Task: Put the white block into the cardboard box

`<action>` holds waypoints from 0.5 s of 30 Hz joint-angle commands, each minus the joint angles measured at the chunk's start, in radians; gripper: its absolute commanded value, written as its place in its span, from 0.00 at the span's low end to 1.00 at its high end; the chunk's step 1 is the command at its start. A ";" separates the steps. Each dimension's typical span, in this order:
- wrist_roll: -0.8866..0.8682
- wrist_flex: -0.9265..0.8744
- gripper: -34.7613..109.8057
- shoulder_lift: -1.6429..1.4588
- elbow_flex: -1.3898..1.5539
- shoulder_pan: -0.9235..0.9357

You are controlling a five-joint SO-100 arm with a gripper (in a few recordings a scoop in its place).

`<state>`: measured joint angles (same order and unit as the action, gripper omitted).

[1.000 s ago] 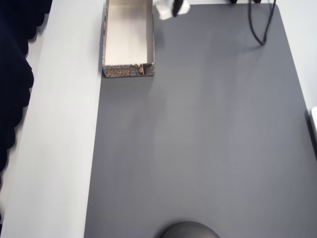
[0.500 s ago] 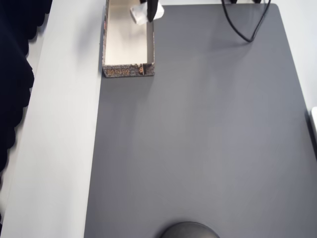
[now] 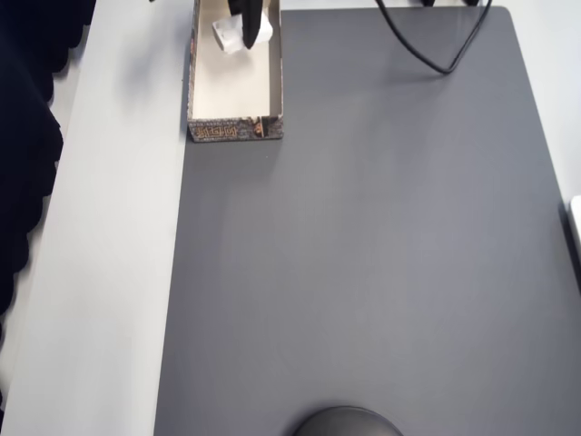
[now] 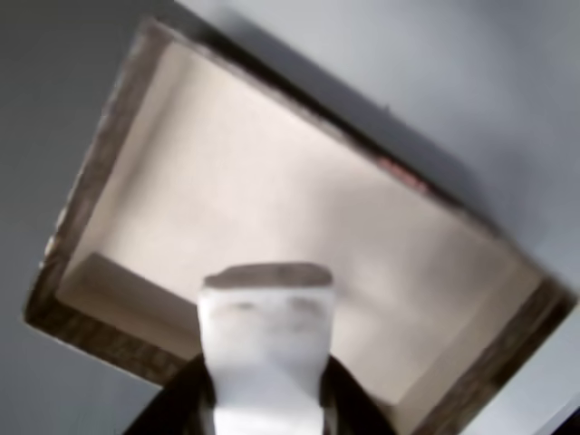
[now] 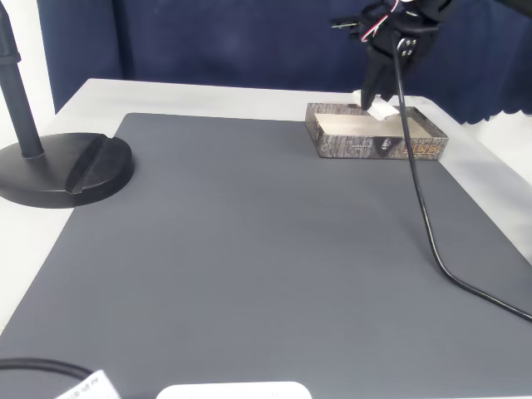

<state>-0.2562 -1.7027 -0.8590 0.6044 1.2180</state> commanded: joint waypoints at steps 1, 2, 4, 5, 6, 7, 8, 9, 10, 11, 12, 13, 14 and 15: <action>-0.399 -0.008 0.23 -0.014 -0.081 0.009; -0.551 -0.008 0.23 -0.011 -0.086 0.009; -0.802 -0.008 0.23 -0.011 -0.089 0.006; -0.874 -0.008 0.23 -0.011 -0.091 0.006; -0.922 -0.008 0.23 -0.011 -0.092 0.008; -0.956 -0.008 0.23 -0.009 -0.095 0.012; -0.983 -0.008 0.23 -0.009 -0.097 0.017; -1.022 -0.008 0.23 -0.008 -0.097 0.021; -1.063 -0.008 0.23 -0.006 -0.097 0.023; -1.098 -0.008 0.23 -0.003 -0.101 0.025; -1.134 -0.008 0.23 0.000 -0.107 0.025; -1.154 -0.008 0.23 0.003 -0.110 0.025; -1.155 -0.008 0.23 0.008 -0.117 0.026; -1.155 -0.008 0.23 0.012 -0.120 0.026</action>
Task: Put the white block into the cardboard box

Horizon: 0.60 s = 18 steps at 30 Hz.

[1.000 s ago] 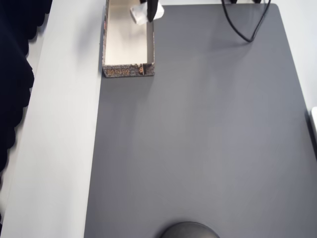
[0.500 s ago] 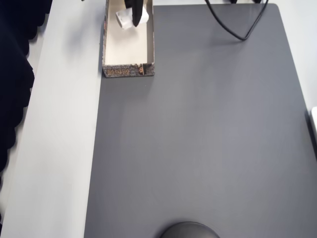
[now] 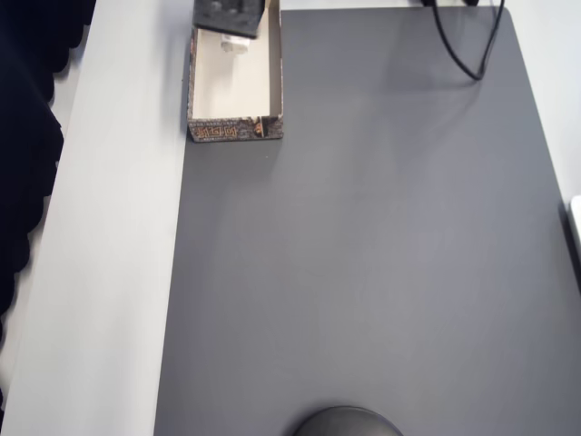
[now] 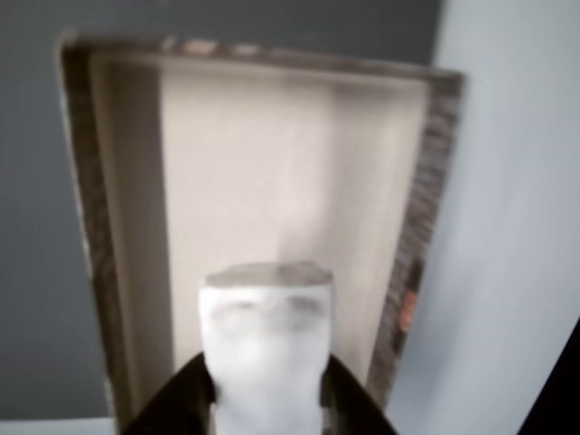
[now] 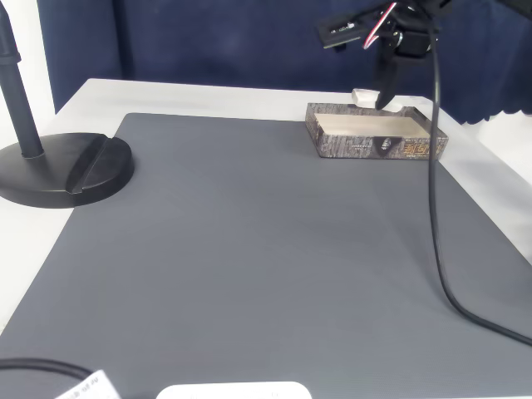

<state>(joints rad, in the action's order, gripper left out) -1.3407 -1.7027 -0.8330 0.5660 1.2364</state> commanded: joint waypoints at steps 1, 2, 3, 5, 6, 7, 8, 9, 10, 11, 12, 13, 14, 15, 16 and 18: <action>-0.071 -0.006 0.23 -0.009 -0.084 0.009; -0.067 -0.006 0.23 -0.002 -0.094 0.009; -0.066 -0.006 0.23 0.005 -0.103 0.008; -0.060 -0.005 0.23 0.021 -0.120 0.005; -0.057 -0.005 0.23 0.032 -0.132 0.003; -0.055 -0.005 0.23 0.044 -0.146 0.000; -0.051 -0.005 0.23 0.061 -0.166 0.000; -0.037 -0.005 0.23 0.086 -0.198 -0.003; -0.012 -0.005 0.23 0.114 -0.232 -0.005; 0.002 -0.003 0.23 0.141 -0.264 -0.008; 0.006 0.000 0.23 0.161 -0.284 -0.009; 0.008 0.000 0.23 0.175 -0.296 -0.011; 0.008 0.000 0.23 0.183 -0.301 -0.014; 0.008 0.000 0.23 0.186 -0.301 -0.014; 0.006 -0.002 0.23 0.189 -0.301 -0.015; 0.000 -0.002 0.23 0.199 -0.301 -0.018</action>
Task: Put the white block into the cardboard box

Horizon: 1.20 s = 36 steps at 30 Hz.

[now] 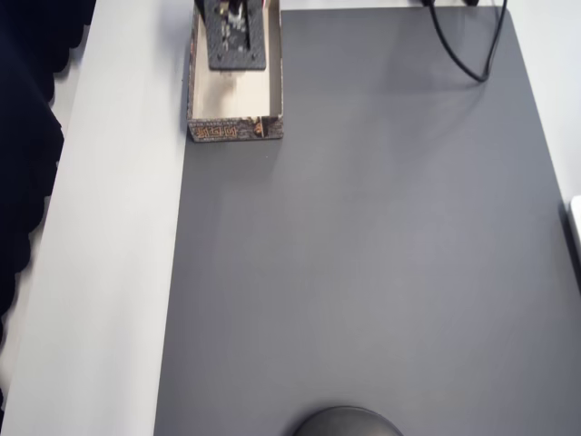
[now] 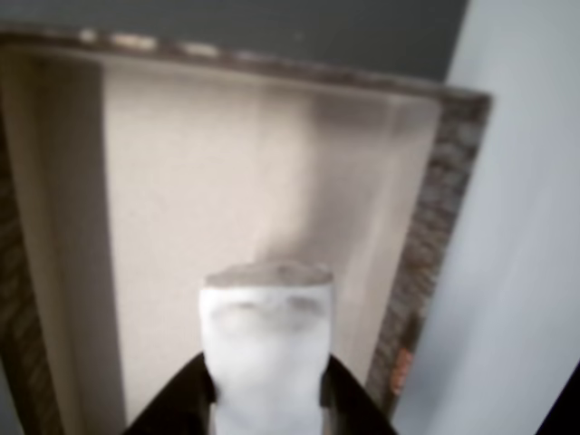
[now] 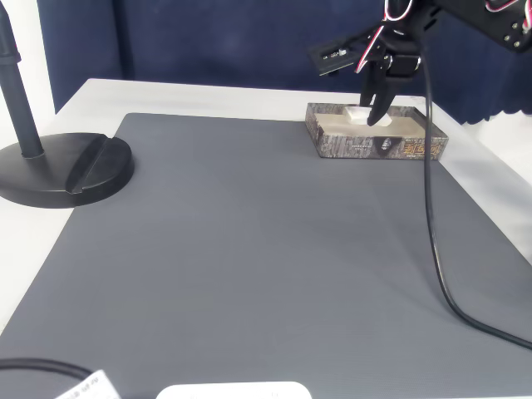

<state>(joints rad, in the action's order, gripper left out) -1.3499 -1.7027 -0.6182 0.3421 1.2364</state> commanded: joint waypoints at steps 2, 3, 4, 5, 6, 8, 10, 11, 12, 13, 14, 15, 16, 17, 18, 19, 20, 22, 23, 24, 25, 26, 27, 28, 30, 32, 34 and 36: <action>0.005 -0.002 0.23 -0.006 -0.077 -0.020; 0.003 -0.002 0.23 0.000 -0.077 -0.020; 0.003 -0.003 0.23 0.005 -0.077 -0.021; 0.003 -0.003 0.23 0.009 -0.077 -0.021; 0.000 -0.003 0.23 0.014 -0.077 -0.023; 0.000 -0.003 0.23 0.028 -0.078 -0.026; 0.000 -0.003 0.23 0.041 -0.091 -0.028; 0.000 -0.003 0.23 0.049 -0.098 -0.029; 0.000 -0.003 0.23 0.054 -0.106 -0.031; 0.000 -0.003 0.23 0.060 -0.110 -0.031; 0.000 -0.003 0.23 0.064 -0.115 -0.032; 0.000 -0.003 0.23 0.071 -0.118 -0.032; 0.000 -0.003 0.23 0.075 -0.120 -0.032; 0.000 -0.003 0.23 0.078 -0.121 -0.032; 0.000 -0.003 0.23 0.080 -0.123 -0.032; 0.000 -0.003 0.23 0.081 -0.124 -0.032; 0.000 -0.003 0.23 0.084 -0.127 -0.032; 0.000 -0.003 0.24 0.087 -0.132 -0.032; 0.003 -0.003 0.24 0.087 -0.132 -0.032; 0.003 -0.003 0.24 0.087 -0.132 -0.032; 0.003 -0.003 0.25 0.087 -0.132 -0.032; 0.005 -0.003 0.26 0.087 -0.132 -0.032; 0.006 -0.002 0.27 0.086 -0.132 -0.032; 0.006 0.002 0.29 0.084 -0.135 -0.032; 0.028 0.014 0.34 0.083 -0.137 -0.032; 0.046 0.020 0.40 0.081 -0.137 -0.032; 0.057 0.020 0.43 0.074 -0.126 -0.031; 0.069 0.026 0.45 0.069 -0.124 -0.031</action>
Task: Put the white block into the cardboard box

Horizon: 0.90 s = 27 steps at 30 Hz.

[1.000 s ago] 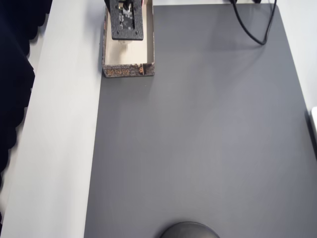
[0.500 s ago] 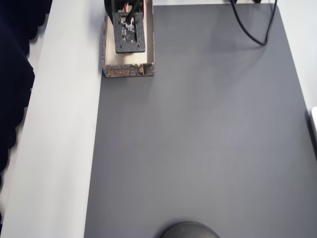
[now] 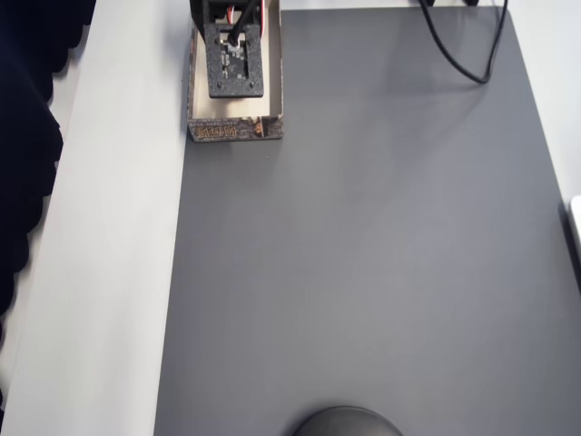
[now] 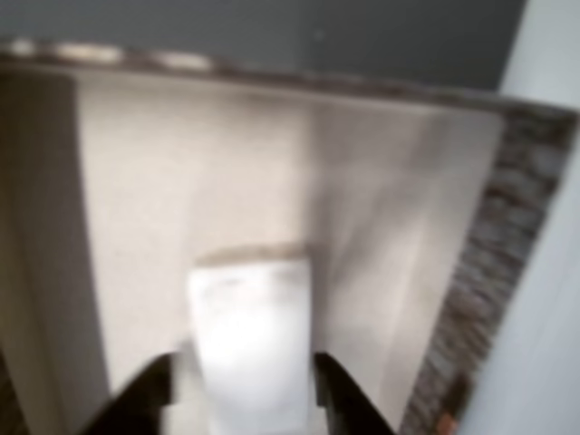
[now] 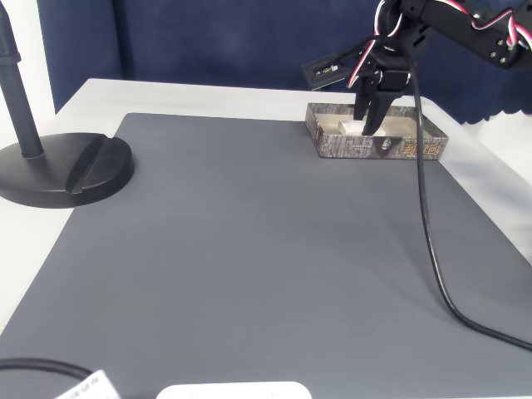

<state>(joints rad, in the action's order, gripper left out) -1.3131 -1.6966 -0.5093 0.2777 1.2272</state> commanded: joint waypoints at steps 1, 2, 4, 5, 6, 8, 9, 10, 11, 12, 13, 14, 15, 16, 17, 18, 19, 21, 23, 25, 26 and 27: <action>0.034 0.026 0.46 -0.044 -0.060 -0.021; 0.034 0.034 0.47 -0.048 -0.060 -0.023; 0.041 0.040 0.49 -0.049 -0.072 -0.023; 0.043 0.043 0.49 -0.052 -0.077 -0.025; 0.043 0.043 0.50 -0.055 -0.086 -0.025; 0.043 0.043 0.50 -0.074 -0.095 -0.025; 0.043 0.043 0.51 -0.089 -0.097 -0.025; 0.043 0.043 0.51 -0.106 -0.097 -0.026; 0.046 0.043 0.51 -0.127 -0.089 -0.028; 0.051 0.043 0.51 -0.153 -0.072 -0.031; 0.055 0.043 0.51 -0.179 -0.054 -0.035; 0.063 0.043 0.51 -0.204 -0.031 -0.038; 0.071 0.043 0.50 -0.233 -0.005 -0.044; 0.083 0.043 0.50 -0.262 0.021 -0.051; 0.100 0.041 0.49 -0.290 0.052 -0.055; 0.117 0.041 0.48 -0.319 0.084 -0.060; 0.138 0.035 0.48 -0.348 0.117 -0.063; 0.186 0.028 0.45 -0.423 0.206 -0.071; 0.232 0.026 0.44 -0.502 0.295 -0.086; 0.291 0.023 0.42 -0.581 0.387 -0.109; 0.319 0.021 0.41 -0.623 0.433 -0.123; 0.354 0.020 0.40 -0.664 0.479 -0.140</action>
<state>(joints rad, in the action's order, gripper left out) -1.0630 -1.6659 -0.9541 0.6228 1.1397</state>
